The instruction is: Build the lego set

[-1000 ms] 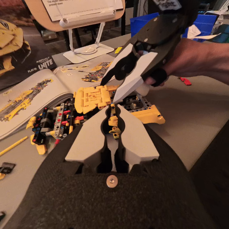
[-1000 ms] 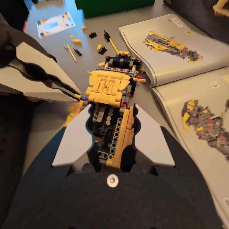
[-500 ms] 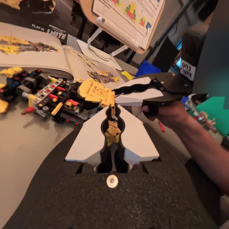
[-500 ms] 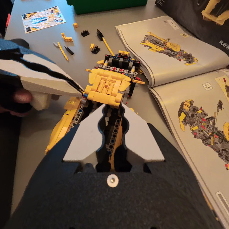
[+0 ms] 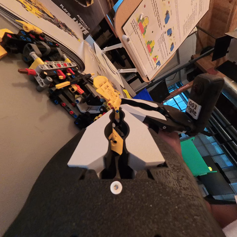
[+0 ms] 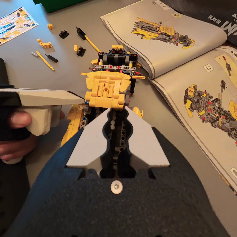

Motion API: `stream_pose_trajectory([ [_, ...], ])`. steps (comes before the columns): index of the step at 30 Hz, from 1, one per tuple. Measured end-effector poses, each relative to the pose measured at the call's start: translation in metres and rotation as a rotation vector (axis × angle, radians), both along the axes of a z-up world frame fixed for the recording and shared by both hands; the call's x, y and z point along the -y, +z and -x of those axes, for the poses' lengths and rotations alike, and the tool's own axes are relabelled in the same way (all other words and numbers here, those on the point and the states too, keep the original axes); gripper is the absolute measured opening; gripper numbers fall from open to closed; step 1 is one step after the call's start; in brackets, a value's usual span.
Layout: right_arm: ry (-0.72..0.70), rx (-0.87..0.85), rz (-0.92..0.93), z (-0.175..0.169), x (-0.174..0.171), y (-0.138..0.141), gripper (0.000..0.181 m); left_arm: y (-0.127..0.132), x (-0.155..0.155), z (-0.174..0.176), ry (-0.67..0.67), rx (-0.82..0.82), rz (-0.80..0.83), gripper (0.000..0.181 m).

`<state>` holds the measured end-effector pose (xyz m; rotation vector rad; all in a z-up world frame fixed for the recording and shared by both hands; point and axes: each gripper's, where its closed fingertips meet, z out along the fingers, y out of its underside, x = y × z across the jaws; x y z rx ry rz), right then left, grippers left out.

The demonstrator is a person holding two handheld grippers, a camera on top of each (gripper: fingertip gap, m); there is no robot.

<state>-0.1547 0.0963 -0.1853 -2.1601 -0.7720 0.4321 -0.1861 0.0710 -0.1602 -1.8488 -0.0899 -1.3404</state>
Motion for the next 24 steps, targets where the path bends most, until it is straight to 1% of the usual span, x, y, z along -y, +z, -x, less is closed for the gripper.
stream_pose_trajectory([
  [4,0.003,-0.008,0.011,-0.0003,0.0001,-0.0002,0.014,-0.0001,0.0003,-0.0003,0.004,0.006,-0.010,0.006],
  [7,-0.005,-0.003,0.014,-0.0002,-0.0001,-0.0004,0.014,-0.0008,0.0009,-0.0006,0.016,-0.038,-0.033,0.006],
  [10,-0.021,-0.011,0.019,-0.0003,0.0002,-0.0004,0.014,-0.0007,0.0007,-0.0007,0.073,-0.081,-0.048,0.006],
  [14,-0.026,-0.013,0.019,-0.0004,0.0000,-0.0004,0.014,-0.0005,0.0002,0.0000,0.169,0.010,0.009,0.006],
  [16,-0.025,-0.011,0.018,-0.0003,0.0000,-0.0004,0.014,-0.0007,0.0003,0.0005,0.196,0.090,0.045,0.006],
  [18,-0.026,-0.010,0.014,-0.0004,0.0000,-0.0003,0.014,-0.0012,0.0010,0.0004,0.230,0.203,0.087,0.006],
  [19,-0.025,-0.013,0.018,-0.0004,-0.0001,-0.0003,0.014,-0.0015,0.0016,-0.0001,0.249,0.224,0.091,0.006],
  [22,-0.028,-0.023,0.022,-0.0016,-0.0014,-0.0002,0.014,-0.0018,0.0010,-0.0022,0.265,0.205,0.071,0.006],
  [24,-0.024,-0.015,0.017,-0.0018,-0.0018,-0.0003,0.014,-0.0019,0.0008,-0.0026,0.259,0.161,0.052,0.006],
])
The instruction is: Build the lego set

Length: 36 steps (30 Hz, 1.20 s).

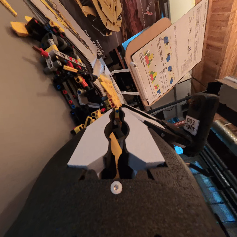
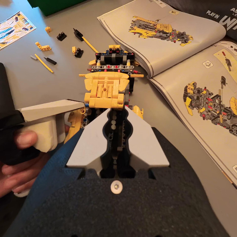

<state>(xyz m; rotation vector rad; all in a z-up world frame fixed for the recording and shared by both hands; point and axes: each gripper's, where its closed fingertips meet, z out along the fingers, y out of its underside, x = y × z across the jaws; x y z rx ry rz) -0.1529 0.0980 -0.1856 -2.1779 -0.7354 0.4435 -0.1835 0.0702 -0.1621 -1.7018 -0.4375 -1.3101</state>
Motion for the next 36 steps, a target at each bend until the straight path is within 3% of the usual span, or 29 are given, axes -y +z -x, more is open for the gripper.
stream_pose_trajectory([
  [14,0.051,0.022,-0.019,-0.002,-0.001,0.000,0.014,-0.001,-0.002,-0.004,-0.308,-0.085,-0.023,0.005],
  [25,0.063,0.015,-0.034,-0.002,-0.002,0.000,0.015,-0.002,-0.003,-0.007,-0.332,-0.121,-0.045,0.006],
  [27,0.079,-0.010,-0.032,-0.002,0.000,0.003,0.017,-0.001,-0.001,-0.006,-0.363,-0.148,-0.048,0.016],
  [30,0.080,-0.060,0.000,-0.008,0.008,0.009,0.034,0.004,0.006,-0.001,-0.407,-0.255,-0.095,0.034],
  [33,0.144,-0.107,-0.028,0.006,0.030,0.023,0.017,0.018,0.001,0.017,-0.422,-0.436,-0.262,0.033],
  [36,0.147,0.000,-0.110,0.022,0.038,0.022,0.018,0.018,-0.025,0.031,-0.494,-0.683,-0.457,0.037],
])
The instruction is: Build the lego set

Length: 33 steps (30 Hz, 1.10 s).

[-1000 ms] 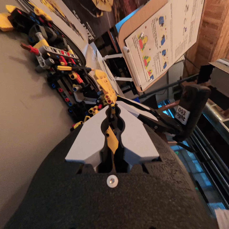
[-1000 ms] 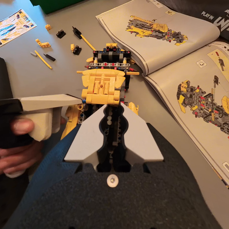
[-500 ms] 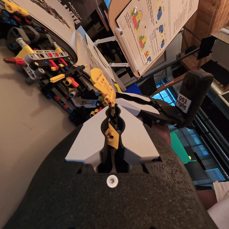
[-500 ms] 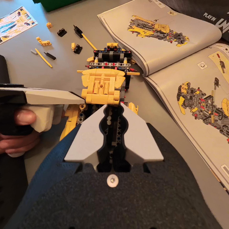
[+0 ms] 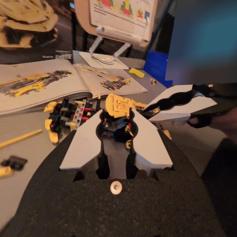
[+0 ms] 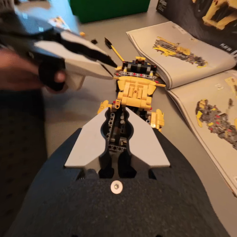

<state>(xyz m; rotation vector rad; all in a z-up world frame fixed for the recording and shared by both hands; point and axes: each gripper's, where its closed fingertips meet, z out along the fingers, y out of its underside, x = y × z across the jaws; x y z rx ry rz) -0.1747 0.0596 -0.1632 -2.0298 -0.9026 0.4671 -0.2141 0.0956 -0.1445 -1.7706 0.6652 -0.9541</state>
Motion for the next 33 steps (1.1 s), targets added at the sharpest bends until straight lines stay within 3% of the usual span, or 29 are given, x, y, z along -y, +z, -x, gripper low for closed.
stream_pose_trajectory([
  [4,-0.085,0.039,-0.044,0.005,-0.006,-0.003,0.002,-0.023,-0.020,-0.010,-0.239,-0.087,0.128,0.037],
  [8,-0.124,0.060,-0.015,0.006,-0.007,-0.006,0.000,-0.023,-0.021,-0.020,-0.309,-0.050,0.178,0.026],
  [19,-0.218,-0.013,0.058,0.007,-0.004,-0.010,0.000,-0.023,-0.020,-0.019,-0.327,0.002,0.171,0.012],
  [33,-0.258,0.033,0.074,0.008,-0.005,-0.019,0.000,-0.023,-0.020,-0.020,-0.326,0.020,0.167,0.012],
])
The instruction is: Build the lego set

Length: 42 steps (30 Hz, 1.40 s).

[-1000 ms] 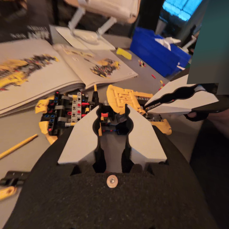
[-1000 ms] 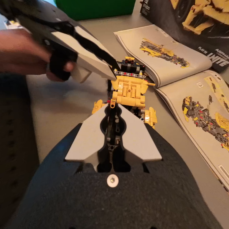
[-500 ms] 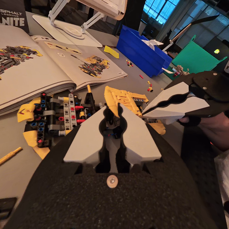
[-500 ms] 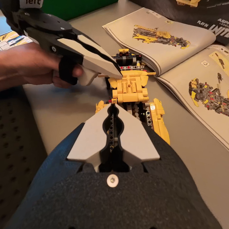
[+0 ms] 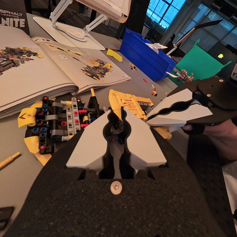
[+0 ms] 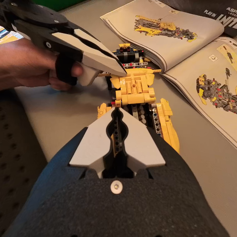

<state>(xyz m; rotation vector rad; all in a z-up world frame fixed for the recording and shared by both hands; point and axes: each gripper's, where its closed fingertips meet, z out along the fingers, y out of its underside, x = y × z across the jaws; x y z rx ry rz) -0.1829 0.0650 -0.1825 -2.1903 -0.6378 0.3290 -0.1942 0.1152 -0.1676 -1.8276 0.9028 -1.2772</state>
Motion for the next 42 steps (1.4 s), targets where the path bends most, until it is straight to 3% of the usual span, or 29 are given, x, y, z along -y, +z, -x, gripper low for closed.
stream_pose_trajectory([
  [9,0.037,-0.017,0.006,-0.004,0.007,0.008,0.002,0.000,0.001,-0.001,-0.005,0.005,-0.002,0.012],
  [11,0.002,-0.022,-0.077,-0.014,-0.001,0.028,0.021,0.000,0.001,-0.001,-0.003,0.005,-0.006,0.012],
  [12,-0.017,-0.022,-0.096,-0.019,-0.007,0.034,0.039,0.000,0.001,-0.001,0.000,0.003,-0.011,0.012],
  [14,-0.032,0.004,-0.059,-0.024,-0.018,0.025,0.076,0.000,0.001,-0.002,0.002,0.003,-0.015,0.012],
  [15,-0.014,0.013,-0.004,-0.023,-0.019,0.015,0.082,0.000,0.001,-0.002,0.000,0.003,-0.011,0.012],
  [17,0.022,-0.016,0.066,-0.016,-0.020,0.004,0.079,0.000,0.001,-0.002,-0.001,0.003,-0.006,0.012],
  [19,0.025,-0.041,0.065,-0.015,-0.024,0.001,0.063,0.000,0.001,-0.002,0.001,0.002,-0.010,0.012],
  [39,-0.008,-0.035,0.090,-0.018,-0.018,-0.001,0.060,0.001,0.005,-0.005,-0.032,0.010,0.010,0.013],
  [42,-0.002,-0.028,0.108,-0.021,-0.009,0.000,0.059,0.002,0.011,-0.006,-0.059,-0.013,-0.028,0.020],
])
